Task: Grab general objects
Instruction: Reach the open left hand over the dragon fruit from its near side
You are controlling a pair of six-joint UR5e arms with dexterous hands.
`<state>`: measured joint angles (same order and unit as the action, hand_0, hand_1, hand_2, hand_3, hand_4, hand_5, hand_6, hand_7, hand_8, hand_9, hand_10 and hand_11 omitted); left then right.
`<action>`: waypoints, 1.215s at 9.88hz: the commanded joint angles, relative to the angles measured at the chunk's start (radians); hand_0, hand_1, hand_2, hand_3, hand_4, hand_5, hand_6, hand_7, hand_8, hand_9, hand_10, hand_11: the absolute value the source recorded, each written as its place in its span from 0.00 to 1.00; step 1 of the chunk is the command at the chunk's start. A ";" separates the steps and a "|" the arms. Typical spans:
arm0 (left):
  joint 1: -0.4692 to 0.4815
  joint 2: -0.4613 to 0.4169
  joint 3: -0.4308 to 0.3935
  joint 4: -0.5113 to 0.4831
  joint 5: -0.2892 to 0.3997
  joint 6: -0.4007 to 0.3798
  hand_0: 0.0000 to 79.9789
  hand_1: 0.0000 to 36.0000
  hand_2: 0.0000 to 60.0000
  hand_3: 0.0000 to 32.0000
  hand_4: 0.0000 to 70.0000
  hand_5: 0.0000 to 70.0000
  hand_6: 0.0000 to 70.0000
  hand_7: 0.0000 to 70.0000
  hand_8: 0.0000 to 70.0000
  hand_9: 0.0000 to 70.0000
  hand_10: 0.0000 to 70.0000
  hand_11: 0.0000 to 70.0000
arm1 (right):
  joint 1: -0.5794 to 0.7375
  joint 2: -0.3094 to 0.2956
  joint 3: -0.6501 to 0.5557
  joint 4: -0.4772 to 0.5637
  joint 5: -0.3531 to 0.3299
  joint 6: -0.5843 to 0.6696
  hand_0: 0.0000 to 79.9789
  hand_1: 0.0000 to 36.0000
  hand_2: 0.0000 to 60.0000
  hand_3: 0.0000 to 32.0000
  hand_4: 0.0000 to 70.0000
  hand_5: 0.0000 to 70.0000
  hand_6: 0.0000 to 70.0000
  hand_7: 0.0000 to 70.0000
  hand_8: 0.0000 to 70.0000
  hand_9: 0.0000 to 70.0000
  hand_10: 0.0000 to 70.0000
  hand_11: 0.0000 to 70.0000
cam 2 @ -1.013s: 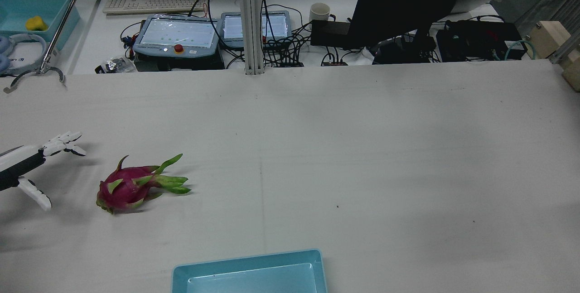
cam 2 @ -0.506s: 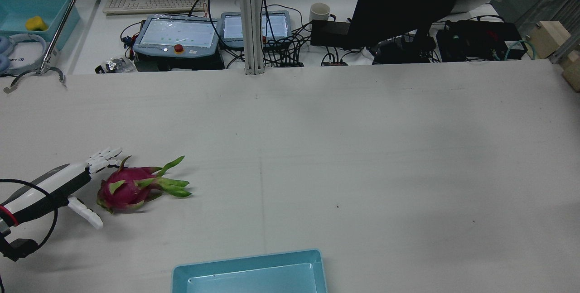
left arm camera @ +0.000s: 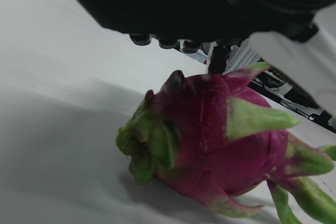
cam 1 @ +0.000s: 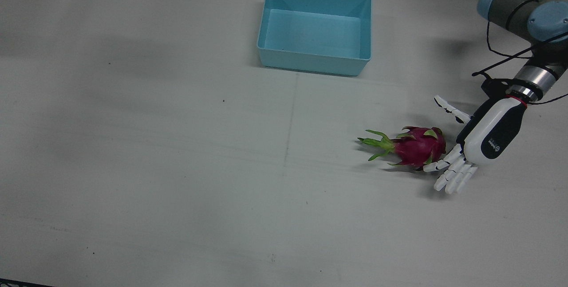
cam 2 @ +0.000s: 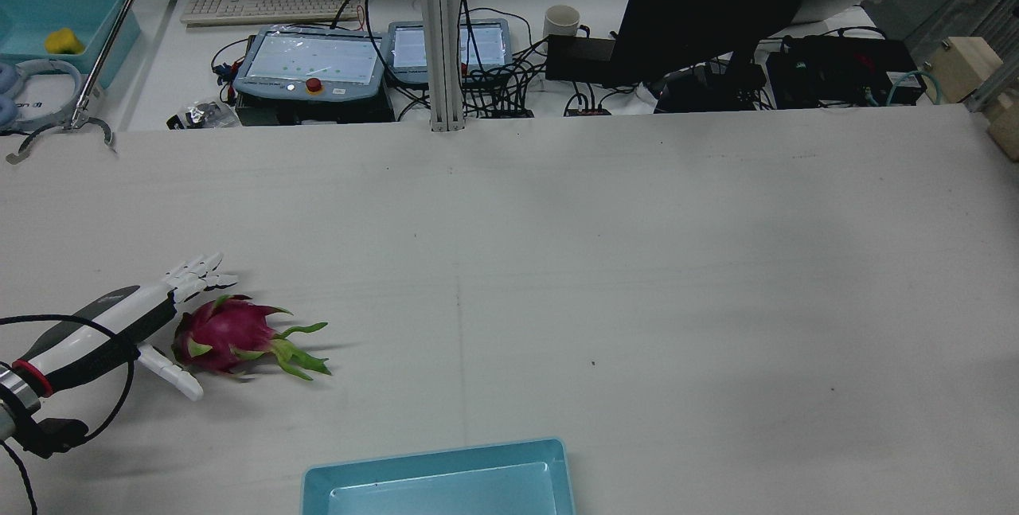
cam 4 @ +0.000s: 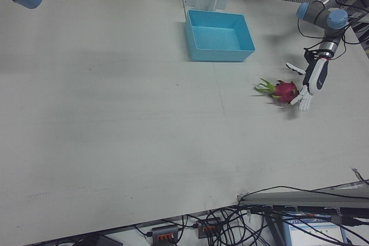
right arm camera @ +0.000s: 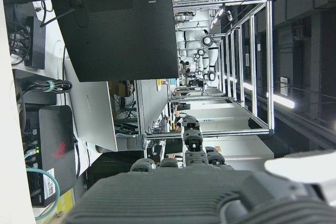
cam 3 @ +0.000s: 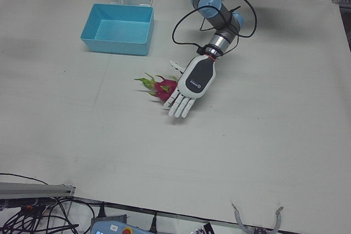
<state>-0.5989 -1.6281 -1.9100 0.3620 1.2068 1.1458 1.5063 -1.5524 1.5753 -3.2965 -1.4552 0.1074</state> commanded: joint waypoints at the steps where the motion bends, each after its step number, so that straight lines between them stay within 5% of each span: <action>1: -0.001 -0.001 0.011 0.005 -0.056 0.057 0.59 0.31 0.00 0.00 0.00 0.18 0.00 0.04 0.00 0.00 0.00 0.00 | 0.000 0.000 0.000 0.000 0.000 0.000 0.00 0.00 0.00 0.00 0.00 0.00 0.00 0.00 0.00 0.00 0.00 0.00; 6: 0.011 -0.024 0.002 0.005 -0.134 0.201 0.62 0.42 0.00 0.00 0.00 0.11 0.00 0.02 0.00 0.00 0.00 0.00 | 0.000 0.000 0.000 0.000 0.000 0.000 0.00 0.00 0.00 0.00 0.00 0.00 0.00 0.00 0.00 0.00 0.00 0.00; 12: 0.033 -0.120 0.066 0.006 -0.136 0.284 0.62 0.43 0.00 0.00 0.00 0.16 0.00 0.03 0.00 0.00 0.00 0.00 | 0.000 0.000 0.000 0.002 0.000 0.001 0.00 0.00 0.00 0.00 0.00 0.00 0.00 0.00 0.00 0.00 0.00 0.00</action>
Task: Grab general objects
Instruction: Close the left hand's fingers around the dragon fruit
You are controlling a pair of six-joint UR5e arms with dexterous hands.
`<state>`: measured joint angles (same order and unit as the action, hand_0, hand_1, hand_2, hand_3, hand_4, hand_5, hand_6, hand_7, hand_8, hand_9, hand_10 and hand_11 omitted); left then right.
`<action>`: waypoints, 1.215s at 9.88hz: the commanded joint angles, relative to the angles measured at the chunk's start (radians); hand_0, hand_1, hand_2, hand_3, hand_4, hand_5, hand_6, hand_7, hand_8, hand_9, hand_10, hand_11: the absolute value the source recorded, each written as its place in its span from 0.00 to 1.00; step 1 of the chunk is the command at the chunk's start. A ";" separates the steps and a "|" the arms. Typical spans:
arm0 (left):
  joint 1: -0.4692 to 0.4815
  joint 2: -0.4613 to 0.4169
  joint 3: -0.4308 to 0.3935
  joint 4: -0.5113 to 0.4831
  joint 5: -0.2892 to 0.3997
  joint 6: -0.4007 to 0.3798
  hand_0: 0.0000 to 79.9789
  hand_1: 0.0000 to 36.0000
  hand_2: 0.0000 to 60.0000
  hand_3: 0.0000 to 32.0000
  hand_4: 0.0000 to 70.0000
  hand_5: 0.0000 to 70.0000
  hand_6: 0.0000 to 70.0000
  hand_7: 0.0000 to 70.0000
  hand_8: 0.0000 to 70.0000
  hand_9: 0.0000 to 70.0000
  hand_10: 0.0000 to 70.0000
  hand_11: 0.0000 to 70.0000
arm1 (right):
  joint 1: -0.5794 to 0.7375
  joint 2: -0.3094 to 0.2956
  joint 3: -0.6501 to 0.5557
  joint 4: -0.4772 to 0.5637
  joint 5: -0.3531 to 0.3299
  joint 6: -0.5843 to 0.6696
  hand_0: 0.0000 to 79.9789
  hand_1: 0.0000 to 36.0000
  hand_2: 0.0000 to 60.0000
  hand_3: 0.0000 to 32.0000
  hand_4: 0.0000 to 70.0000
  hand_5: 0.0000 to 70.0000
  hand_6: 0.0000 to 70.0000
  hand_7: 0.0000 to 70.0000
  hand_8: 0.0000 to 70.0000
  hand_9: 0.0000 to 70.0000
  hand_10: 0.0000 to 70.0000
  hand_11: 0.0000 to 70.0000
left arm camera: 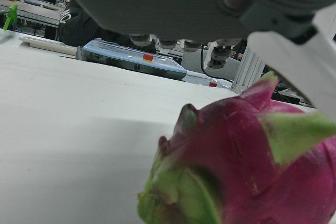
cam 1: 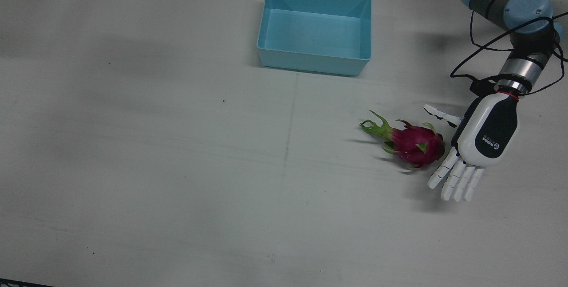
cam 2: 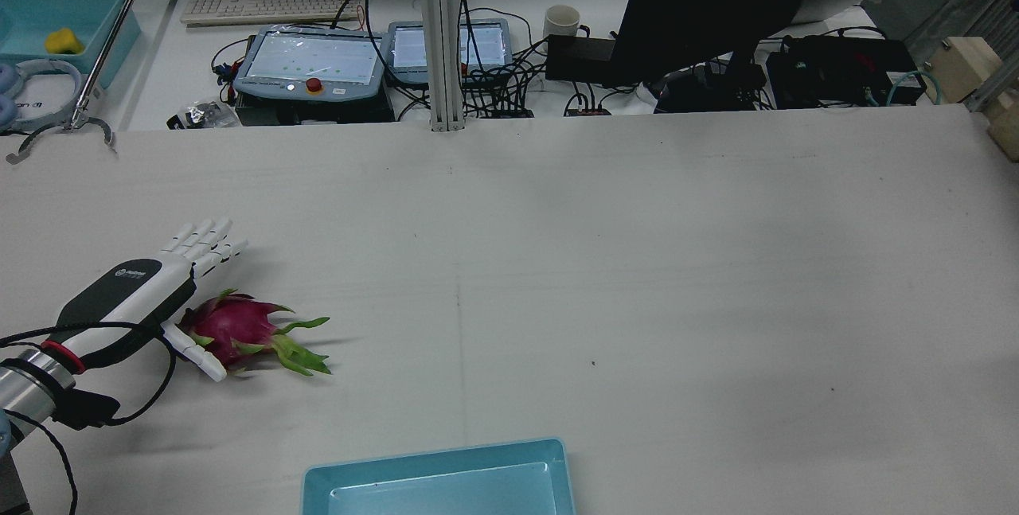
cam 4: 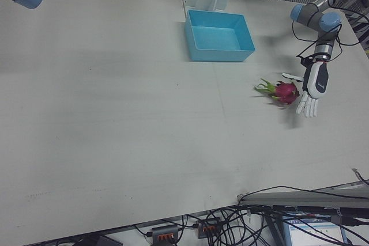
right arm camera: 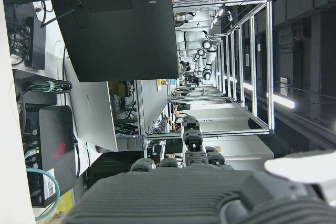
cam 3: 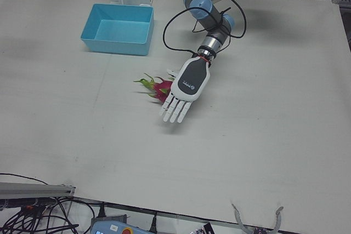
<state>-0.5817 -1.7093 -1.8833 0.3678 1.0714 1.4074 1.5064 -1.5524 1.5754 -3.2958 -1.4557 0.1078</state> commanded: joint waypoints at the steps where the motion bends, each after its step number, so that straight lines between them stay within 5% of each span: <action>1: 0.020 -0.044 0.052 0.000 -0.002 0.024 0.62 0.42 0.00 0.00 0.00 0.16 0.00 0.02 0.00 0.00 0.00 0.00 | 0.000 0.000 0.000 -0.001 0.000 0.001 0.00 0.00 0.00 0.00 0.00 0.00 0.00 0.00 0.00 0.00 0.00 0.00; 4: 0.019 -0.043 0.078 -0.007 -0.002 0.025 0.60 0.37 0.00 0.00 0.00 0.19 0.00 0.01 0.00 0.00 0.00 0.00 | 0.000 0.000 0.000 -0.001 0.000 0.001 0.00 0.00 0.00 0.00 0.00 0.00 0.00 0.00 0.00 0.00 0.00 0.00; 6: 0.019 -0.038 0.079 -0.018 -0.002 0.036 0.60 0.34 0.00 0.00 0.01 0.29 0.00 0.02 0.00 0.00 0.00 0.00 | 0.000 0.000 0.000 -0.001 0.001 0.000 0.00 0.00 0.00 0.00 0.00 0.00 0.00 0.00 0.00 0.00 0.00 0.00; 9: 0.019 -0.038 0.090 -0.079 -0.002 0.113 0.61 0.34 0.00 0.00 0.21 0.47 0.00 0.04 0.00 0.00 0.00 0.00 | 0.000 0.000 0.000 -0.001 0.001 0.001 0.00 0.00 0.00 0.00 0.00 0.00 0.00 0.00 0.00 0.00 0.00 0.00; 12: 0.022 -0.029 0.090 -0.095 -0.028 0.114 0.79 0.73 0.01 0.00 0.24 0.64 0.00 0.09 0.00 0.00 0.00 0.00 | 0.000 0.000 0.000 0.001 0.000 0.001 0.00 0.00 0.00 0.00 0.00 0.00 0.00 0.00 0.00 0.00 0.00 0.00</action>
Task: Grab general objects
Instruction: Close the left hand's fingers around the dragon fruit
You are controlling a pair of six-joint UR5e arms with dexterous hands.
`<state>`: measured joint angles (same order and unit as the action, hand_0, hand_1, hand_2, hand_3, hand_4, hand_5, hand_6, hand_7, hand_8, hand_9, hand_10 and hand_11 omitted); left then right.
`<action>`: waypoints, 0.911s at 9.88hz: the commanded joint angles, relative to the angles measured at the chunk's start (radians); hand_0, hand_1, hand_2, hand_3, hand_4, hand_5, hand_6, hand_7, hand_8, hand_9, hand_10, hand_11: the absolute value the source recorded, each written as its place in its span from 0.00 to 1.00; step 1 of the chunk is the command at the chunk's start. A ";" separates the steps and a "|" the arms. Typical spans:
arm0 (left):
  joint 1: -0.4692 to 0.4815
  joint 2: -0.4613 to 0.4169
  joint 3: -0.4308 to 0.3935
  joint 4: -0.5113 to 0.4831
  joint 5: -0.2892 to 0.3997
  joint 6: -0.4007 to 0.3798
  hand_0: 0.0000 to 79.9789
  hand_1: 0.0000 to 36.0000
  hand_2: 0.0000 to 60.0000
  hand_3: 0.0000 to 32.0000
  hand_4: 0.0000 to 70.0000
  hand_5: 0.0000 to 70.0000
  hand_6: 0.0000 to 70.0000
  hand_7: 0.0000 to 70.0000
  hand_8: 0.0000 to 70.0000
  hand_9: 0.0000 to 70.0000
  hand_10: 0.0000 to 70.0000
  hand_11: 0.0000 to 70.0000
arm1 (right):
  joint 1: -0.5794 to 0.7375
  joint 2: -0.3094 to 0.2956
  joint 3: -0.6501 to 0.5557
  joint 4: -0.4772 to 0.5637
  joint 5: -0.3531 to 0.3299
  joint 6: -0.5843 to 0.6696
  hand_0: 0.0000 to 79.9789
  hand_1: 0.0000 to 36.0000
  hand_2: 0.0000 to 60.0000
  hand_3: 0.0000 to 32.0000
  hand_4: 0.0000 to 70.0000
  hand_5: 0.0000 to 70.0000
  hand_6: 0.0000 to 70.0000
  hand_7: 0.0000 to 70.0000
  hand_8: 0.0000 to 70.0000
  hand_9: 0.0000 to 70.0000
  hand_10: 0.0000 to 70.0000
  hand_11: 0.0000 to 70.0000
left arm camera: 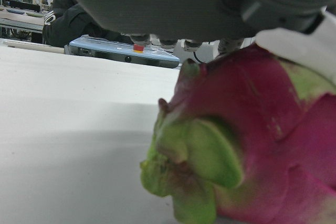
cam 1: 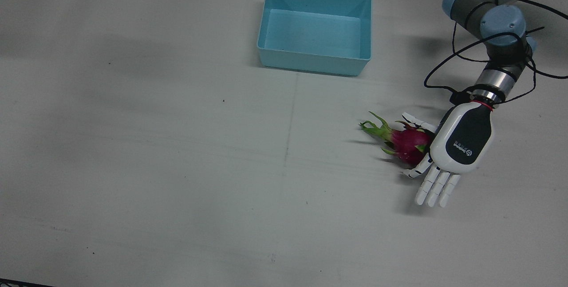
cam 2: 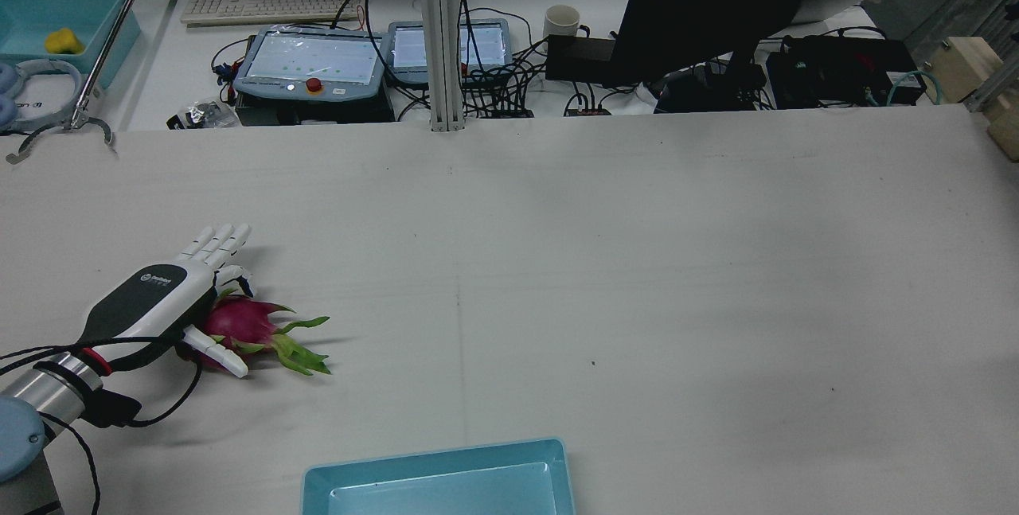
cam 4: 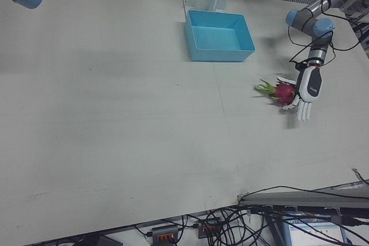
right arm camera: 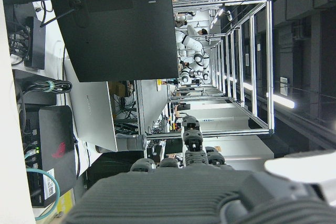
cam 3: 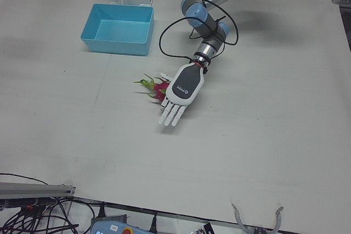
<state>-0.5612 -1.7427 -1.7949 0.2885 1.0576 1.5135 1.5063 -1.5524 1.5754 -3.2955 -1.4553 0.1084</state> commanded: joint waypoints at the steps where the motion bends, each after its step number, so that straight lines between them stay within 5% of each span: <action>1: 0.001 0.006 0.003 -0.028 -0.015 0.008 0.85 0.83 0.14 0.00 0.30 0.71 0.00 0.08 0.00 0.00 0.00 0.00 | 0.000 0.000 0.000 0.001 0.001 -0.001 0.00 0.00 0.00 0.00 0.00 0.00 0.00 0.00 0.00 0.00 0.00 0.00; 2: 0.001 0.006 0.006 -0.032 -0.015 0.016 0.85 0.99 0.68 0.00 0.38 0.78 0.00 0.08 0.00 0.00 0.00 0.00 | 0.000 0.000 0.000 0.001 0.000 -0.001 0.00 0.00 0.00 0.00 0.00 0.00 0.00 0.00 0.00 0.00 0.00 0.00; 3: 0.003 0.006 0.012 -0.044 -0.015 0.030 0.76 1.00 1.00 0.00 0.45 0.86 0.00 0.08 0.00 0.00 0.00 0.00 | 0.000 0.000 0.000 -0.001 0.000 -0.001 0.00 0.00 0.00 0.00 0.00 0.00 0.00 0.00 0.00 0.00 0.00 0.00; 6: 0.000 0.006 0.003 -0.058 -0.013 0.031 0.77 1.00 1.00 0.00 0.58 0.96 0.00 0.13 0.02 0.01 0.00 0.00 | 0.000 0.000 0.000 -0.001 0.000 -0.001 0.00 0.00 0.00 0.00 0.00 0.00 0.00 0.00 0.00 0.00 0.00 0.00; 8: -0.006 0.006 -0.039 -0.080 0.014 0.019 0.75 1.00 1.00 0.00 0.54 0.91 0.00 0.15 0.02 0.01 0.00 0.02 | 0.000 0.002 0.000 -0.001 0.000 -0.001 0.00 0.00 0.00 0.00 0.00 0.00 0.00 0.00 0.00 0.00 0.00 0.00; 9: -0.011 0.005 -0.070 -0.080 0.089 0.010 0.71 1.00 1.00 0.00 0.52 0.84 0.00 0.16 0.01 0.01 0.01 0.05 | 0.000 0.000 0.000 -0.001 0.000 -0.001 0.00 0.00 0.00 0.00 0.00 0.00 0.00 0.00 0.00 0.00 0.00 0.00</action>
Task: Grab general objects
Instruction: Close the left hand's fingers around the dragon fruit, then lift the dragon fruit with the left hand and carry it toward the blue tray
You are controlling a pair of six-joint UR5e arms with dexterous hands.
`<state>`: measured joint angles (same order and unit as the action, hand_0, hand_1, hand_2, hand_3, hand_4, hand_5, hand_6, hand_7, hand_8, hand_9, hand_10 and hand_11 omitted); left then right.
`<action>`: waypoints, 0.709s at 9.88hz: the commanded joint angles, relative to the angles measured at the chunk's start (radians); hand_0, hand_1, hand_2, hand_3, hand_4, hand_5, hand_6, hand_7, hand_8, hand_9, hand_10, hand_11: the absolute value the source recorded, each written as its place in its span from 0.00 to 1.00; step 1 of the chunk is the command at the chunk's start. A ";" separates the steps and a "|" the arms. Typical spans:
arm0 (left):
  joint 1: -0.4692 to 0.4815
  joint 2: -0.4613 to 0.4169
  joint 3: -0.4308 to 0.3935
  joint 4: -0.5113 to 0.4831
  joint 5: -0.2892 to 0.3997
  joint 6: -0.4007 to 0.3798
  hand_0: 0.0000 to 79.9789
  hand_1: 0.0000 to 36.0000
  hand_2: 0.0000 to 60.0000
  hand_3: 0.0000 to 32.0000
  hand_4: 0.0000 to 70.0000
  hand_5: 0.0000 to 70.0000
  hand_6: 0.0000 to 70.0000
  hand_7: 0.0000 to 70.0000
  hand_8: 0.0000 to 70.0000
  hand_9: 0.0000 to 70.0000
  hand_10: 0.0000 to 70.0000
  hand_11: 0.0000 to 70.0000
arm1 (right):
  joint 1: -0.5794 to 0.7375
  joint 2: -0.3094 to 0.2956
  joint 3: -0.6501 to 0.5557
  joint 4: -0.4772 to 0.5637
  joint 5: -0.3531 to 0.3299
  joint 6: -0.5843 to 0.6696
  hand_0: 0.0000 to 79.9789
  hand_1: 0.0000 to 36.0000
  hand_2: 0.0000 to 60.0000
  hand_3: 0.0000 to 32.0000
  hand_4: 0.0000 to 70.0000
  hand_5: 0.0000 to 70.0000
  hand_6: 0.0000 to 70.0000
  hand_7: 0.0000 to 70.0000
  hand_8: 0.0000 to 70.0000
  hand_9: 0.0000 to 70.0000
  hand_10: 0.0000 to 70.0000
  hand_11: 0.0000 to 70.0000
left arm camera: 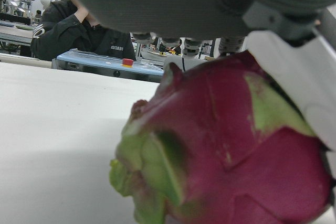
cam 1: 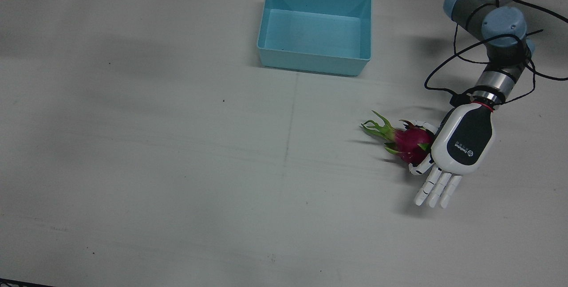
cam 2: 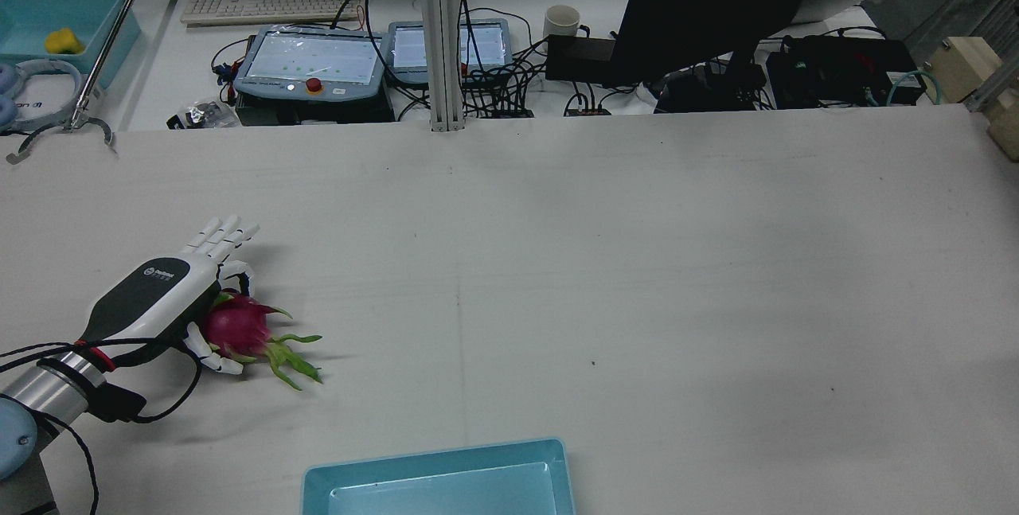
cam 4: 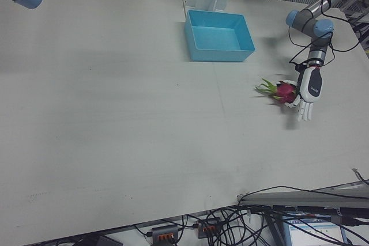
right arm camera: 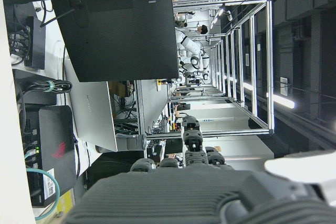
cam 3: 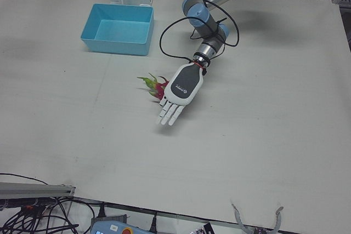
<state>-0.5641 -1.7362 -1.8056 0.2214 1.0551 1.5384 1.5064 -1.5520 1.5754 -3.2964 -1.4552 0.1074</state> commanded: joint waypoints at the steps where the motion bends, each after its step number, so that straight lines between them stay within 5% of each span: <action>1: -0.011 -0.011 -0.070 -0.007 0.196 -0.062 0.67 1.00 1.00 0.00 0.52 0.81 0.00 0.17 0.00 0.01 0.02 0.07 | 0.000 0.000 0.000 0.000 -0.001 0.000 0.00 0.00 0.00 0.00 0.00 0.00 0.00 0.00 0.00 0.00 0.00 0.00; 3: -0.036 -0.011 -0.095 0.021 0.265 -0.133 0.65 1.00 1.00 0.00 0.56 0.82 0.00 0.20 0.00 0.02 0.03 0.08 | 0.000 0.000 0.000 0.000 -0.001 0.000 0.00 0.00 0.00 0.00 0.00 0.00 0.00 0.00 0.00 0.00 0.00 0.00; 5: -0.093 -0.035 -0.149 0.090 0.449 -0.222 0.62 1.00 1.00 0.00 0.55 0.81 0.00 0.18 0.00 0.02 0.03 0.08 | 0.000 0.000 0.000 0.000 -0.001 0.000 0.00 0.00 0.00 0.00 0.00 0.00 0.00 0.00 0.00 0.00 0.00 0.00; 7: -0.225 -0.239 -0.156 0.256 0.640 -0.236 0.63 1.00 1.00 0.00 0.61 0.83 0.02 0.23 0.01 0.03 0.00 0.04 | -0.002 0.000 0.000 0.001 -0.001 0.000 0.00 0.00 0.00 0.00 0.00 0.00 0.00 0.00 0.00 0.00 0.00 0.00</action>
<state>-0.6578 -1.7929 -1.9397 0.3105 1.4705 1.3442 1.5064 -1.5524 1.5754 -3.2965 -1.4553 0.1074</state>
